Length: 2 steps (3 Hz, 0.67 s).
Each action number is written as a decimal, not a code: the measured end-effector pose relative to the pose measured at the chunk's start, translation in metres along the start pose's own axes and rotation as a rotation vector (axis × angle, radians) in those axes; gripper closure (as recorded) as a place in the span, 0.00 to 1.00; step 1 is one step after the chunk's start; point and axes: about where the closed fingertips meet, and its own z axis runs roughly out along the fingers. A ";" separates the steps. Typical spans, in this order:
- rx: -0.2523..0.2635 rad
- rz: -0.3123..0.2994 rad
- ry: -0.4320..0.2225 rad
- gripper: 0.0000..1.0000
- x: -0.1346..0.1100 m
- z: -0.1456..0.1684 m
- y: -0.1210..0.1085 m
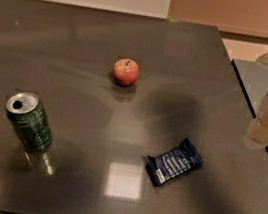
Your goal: Move rxbar blueberry near apple
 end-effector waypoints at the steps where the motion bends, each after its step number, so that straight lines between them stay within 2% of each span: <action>1: 0.000 0.000 0.000 0.00 0.000 0.000 0.000; 2: -0.019 -0.035 -0.037 0.00 -0.010 -0.001 0.005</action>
Offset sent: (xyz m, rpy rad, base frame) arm -0.0083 0.0247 -0.0022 0.0717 0.0349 0.1177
